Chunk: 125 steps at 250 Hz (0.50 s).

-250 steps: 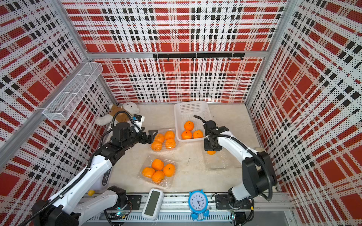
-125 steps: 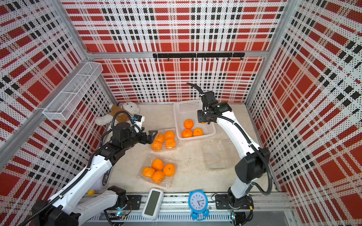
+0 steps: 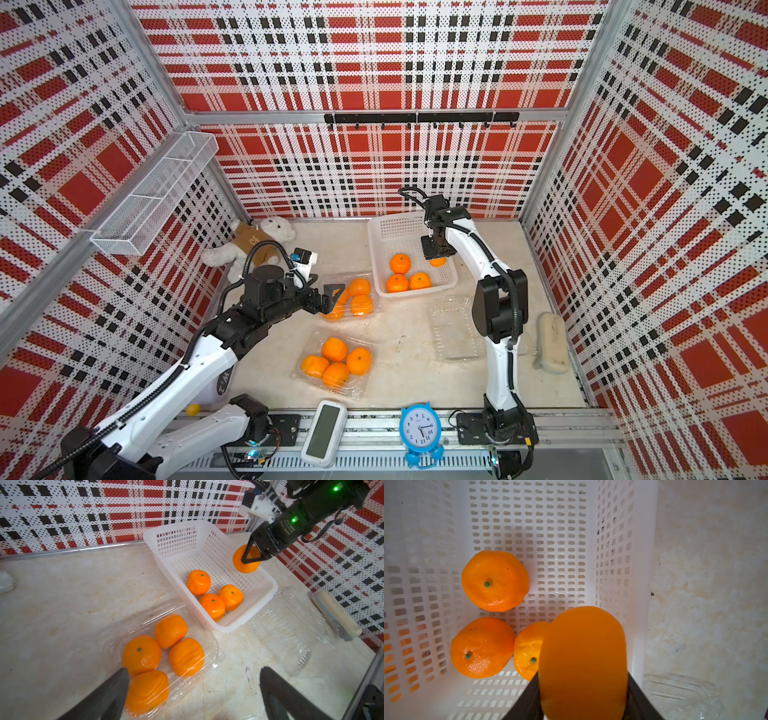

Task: Take oranges out of containers
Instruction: Place the orange in the basket.

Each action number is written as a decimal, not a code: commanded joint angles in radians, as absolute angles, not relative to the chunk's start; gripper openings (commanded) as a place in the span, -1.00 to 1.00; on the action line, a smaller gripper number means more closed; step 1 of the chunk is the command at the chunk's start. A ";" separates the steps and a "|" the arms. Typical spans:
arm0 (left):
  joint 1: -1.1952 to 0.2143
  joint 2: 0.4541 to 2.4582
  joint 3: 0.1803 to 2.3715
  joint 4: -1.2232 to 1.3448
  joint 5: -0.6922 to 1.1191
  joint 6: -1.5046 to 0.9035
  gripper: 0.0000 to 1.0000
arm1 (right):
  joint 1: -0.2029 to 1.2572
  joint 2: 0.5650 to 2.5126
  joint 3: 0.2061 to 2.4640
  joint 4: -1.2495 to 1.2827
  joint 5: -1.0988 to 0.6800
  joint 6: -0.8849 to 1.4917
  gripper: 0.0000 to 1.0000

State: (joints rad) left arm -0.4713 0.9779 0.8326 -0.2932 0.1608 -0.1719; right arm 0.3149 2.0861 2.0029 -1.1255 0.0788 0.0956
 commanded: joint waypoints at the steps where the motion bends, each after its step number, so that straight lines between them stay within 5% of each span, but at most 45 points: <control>1: -0.482 0.940 0.831 -0.284 0.173 -0.179 0.99 | 0.319 2.125 2.039 -1.138 0.084 0.074 -0.20; 125: -0.531 0.929 0.817 -0.261 0.175 -0.210 0.99 | 0.351 2.084 1.846 -1.118 0.169 0.105 -0.10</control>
State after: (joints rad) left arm -0.5255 0.9413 0.8242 -0.2901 0.1722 -0.1936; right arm 0.3363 2.1307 1.8908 -1.1378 0.1394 0.0971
